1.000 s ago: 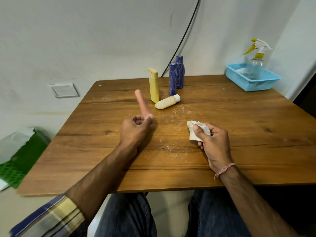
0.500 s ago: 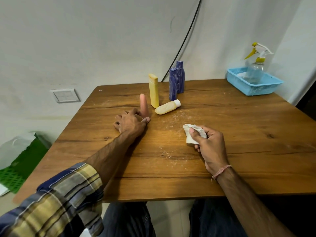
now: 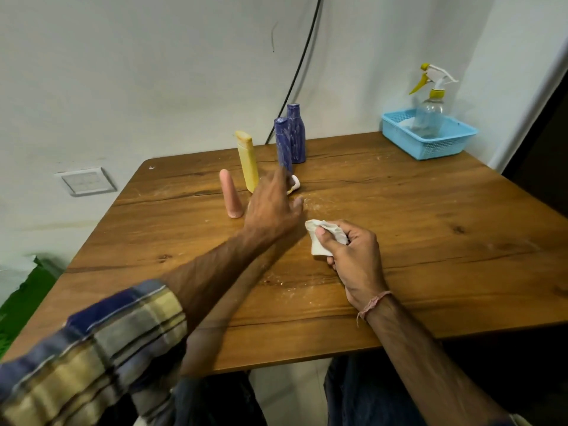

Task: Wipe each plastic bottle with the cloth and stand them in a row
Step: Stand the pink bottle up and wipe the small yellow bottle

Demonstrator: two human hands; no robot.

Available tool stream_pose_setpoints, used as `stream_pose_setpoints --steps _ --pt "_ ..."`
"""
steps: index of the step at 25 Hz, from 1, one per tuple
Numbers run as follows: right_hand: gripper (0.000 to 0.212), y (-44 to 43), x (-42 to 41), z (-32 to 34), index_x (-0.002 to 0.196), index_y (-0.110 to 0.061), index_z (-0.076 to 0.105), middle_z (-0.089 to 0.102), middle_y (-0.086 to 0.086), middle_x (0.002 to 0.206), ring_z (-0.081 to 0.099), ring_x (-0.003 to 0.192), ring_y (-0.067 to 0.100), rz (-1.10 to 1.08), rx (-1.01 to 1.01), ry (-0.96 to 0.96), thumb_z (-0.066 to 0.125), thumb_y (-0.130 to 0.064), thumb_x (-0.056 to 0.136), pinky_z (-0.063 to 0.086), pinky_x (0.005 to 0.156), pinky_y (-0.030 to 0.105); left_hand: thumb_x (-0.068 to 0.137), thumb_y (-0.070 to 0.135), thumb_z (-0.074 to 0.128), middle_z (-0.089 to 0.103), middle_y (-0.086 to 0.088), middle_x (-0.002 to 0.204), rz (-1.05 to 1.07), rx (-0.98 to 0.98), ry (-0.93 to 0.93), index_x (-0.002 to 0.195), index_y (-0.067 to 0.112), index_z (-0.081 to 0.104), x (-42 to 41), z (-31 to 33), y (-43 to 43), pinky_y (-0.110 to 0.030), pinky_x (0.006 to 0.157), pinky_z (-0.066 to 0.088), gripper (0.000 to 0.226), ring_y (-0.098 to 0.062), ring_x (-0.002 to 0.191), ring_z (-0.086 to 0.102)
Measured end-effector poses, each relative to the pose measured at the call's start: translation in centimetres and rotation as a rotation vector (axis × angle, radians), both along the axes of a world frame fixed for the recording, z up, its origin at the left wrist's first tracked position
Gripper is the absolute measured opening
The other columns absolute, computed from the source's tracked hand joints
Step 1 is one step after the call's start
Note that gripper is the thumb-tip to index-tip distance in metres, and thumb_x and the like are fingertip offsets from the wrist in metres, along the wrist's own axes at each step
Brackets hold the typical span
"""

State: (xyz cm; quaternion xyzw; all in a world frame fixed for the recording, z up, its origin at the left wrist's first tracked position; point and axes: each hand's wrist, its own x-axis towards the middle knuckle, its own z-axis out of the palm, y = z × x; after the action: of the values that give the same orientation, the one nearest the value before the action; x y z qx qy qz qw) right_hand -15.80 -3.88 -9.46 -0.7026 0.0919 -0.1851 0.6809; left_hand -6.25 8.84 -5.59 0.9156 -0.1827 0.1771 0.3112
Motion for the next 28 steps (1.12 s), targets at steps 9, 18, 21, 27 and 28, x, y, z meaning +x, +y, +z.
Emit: stream_pose_setpoints --steps 9,18,21,27,28 --pt "0.026 -0.4 0.4 -0.5 0.078 -0.052 0.073 0.075 -0.012 0.082 0.066 0.073 0.009 -0.01 -0.077 -0.015 0.075 -0.028 0.088 0.054 0.058 0.036 0.089 0.029 0.066 0.054 -0.018 0.132 0.106 0.552 0.182 0.129 0.014 0.043 9.5 0.5 -3.8 -0.054 0.113 0.034 0.049 -0.036 0.128 0.046" --pt "0.009 -0.6 0.2 -0.4 0.087 -0.039 0.076 0.073 -0.007 0.077 0.062 0.065 0.008 -0.058 -0.003 0.0 0.072 -0.031 0.09 0.047 0.053 0.028 0.088 0.027 0.076 0.067 0.004 0.112 -0.101 -0.245 0.062 0.117 0.017 0.063 1.1 2.9 -0.9 -0.014 0.075 0.047 0.033 -0.004 0.093 0.063" --pt "0.009 -0.6 0.2 -0.6 0.096 -0.036 0.075 0.073 -0.009 0.078 0.063 0.068 0.009 -0.095 -0.036 -0.011 0.071 -0.037 0.088 0.053 0.056 0.036 0.081 0.029 0.081 0.068 0.012 0.106 -0.058 -0.378 0.192 0.11 0.023 0.069 -3.1 1.1 3.0 -0.027 0.09 0.054 0.032 -0.007 0.094 0.068" --pt "0.01 -0.2 -0.5 -0.9 0.097 -0.032 0.074 0.072 -0.016 0.085 0.069 0.083 0.01 -0.172 -0.186 -0.032 0.071 -0.035 0.088 0.061 0.068 0.048 0.081 0.019 0.082 0.07 0.003 0.102 0.026 -0.501 0.395 0.11 0.025 0.065 -9.5 -2.6 7.1 -0.023 0.07 0.059 0.034 -0.014 0.092 0.069" --pt "0.01 -0.2 -0.9 -0.9 0.097 -0.029 0.075 0.072 -0.015 0.087 0.069 0.083 0.01 -0.176 -0.234 -0.043 0.072 -0.034 0.089 0.061 0.07 0.046 0.079 0.017 0.083 0.071 0.002 0.1 0.04 -0.527 0.405 0.109 0.025 0.066 -10.3 -3.0 7.3 -0.025 0.073 0.06 0.035 -0.015 0.091 0.069"
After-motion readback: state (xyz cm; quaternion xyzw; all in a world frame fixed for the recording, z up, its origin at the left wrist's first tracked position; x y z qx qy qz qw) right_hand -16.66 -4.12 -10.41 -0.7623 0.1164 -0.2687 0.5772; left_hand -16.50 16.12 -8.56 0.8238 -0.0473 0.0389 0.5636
